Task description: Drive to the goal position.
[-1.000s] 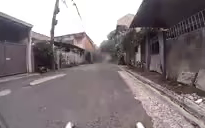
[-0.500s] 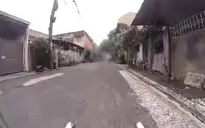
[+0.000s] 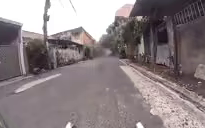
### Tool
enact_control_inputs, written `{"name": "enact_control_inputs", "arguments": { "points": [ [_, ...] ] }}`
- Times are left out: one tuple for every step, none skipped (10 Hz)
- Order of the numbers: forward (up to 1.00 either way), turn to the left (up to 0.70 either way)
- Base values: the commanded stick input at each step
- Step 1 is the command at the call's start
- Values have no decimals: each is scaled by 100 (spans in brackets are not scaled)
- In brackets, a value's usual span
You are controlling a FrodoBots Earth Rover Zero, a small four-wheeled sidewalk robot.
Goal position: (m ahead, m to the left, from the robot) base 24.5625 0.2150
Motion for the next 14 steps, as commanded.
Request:
{"name": "enact_control_inputs", "arguments": {
  "points": [
    [70,0],
    [70,0],
    [70,0],
    [70,0],
    [70,0],
    [70,0],
    [70,0],
    [70,0],
    [70,0],
    [70,0],
    [70,0],
    [70,0],
    [70,0],
    [70,0]
  ]
}}
